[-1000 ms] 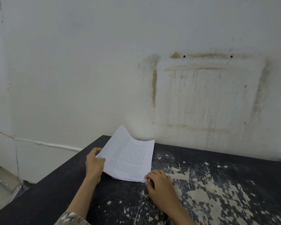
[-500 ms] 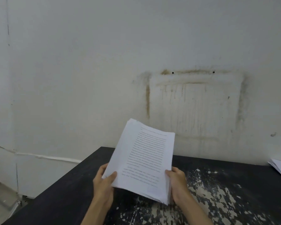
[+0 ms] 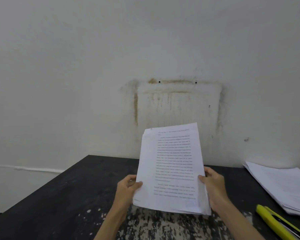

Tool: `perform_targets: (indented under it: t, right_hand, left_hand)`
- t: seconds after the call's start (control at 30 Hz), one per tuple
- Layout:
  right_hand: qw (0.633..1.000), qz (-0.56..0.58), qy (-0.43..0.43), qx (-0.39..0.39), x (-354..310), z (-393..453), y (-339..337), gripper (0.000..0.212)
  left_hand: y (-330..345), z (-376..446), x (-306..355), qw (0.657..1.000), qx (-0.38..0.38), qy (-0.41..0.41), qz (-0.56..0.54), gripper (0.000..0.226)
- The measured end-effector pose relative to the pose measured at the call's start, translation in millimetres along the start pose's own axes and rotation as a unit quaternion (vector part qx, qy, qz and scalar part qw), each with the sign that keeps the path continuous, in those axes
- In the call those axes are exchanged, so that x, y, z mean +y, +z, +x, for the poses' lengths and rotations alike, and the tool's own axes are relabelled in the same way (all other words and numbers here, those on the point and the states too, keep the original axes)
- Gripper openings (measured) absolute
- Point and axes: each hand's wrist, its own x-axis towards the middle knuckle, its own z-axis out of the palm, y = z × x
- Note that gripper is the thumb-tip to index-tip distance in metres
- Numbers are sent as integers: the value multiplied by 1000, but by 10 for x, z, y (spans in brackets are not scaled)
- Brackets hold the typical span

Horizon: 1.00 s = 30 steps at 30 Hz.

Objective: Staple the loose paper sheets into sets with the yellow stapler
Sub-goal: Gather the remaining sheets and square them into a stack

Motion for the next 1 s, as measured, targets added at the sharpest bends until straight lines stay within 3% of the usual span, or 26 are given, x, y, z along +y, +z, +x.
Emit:
perform_targets:
  t: [0.2, 0.37, 0.57, 0.73, 0.87, 1.0]
  right_hand:
    - [995, -4, -81, 51, 21, -175, -411, 25]
    - [985, -17, -139, 98, 118, -255, -554, 20]
    - [979, 13, -161, 127, 210, -317, -588, 10]
    - [982, -8, -145, 121, 336, -317, -570, 13]
    - [985, -36, -128, 108, 395, -305, -582, 13]
    - [985, -58, -124, 108, 451, -297, -582, 13]
  left_hand:
    - [504, -146, 9, 996, 20, 58, 70, 13]
    - [862, -313, 44, 988, 77, 107, 81, 9]
    - [1027, -445, 73, 982, 92, 155, 61, 7]
    - [1009, -485, -57, 990, 24, 118, 73, 14]
    - [1014, -545, -73, 992, -36, 89, 78, 39]
    - [1002, -493, -107, 994, -41, 91, 53, 17]
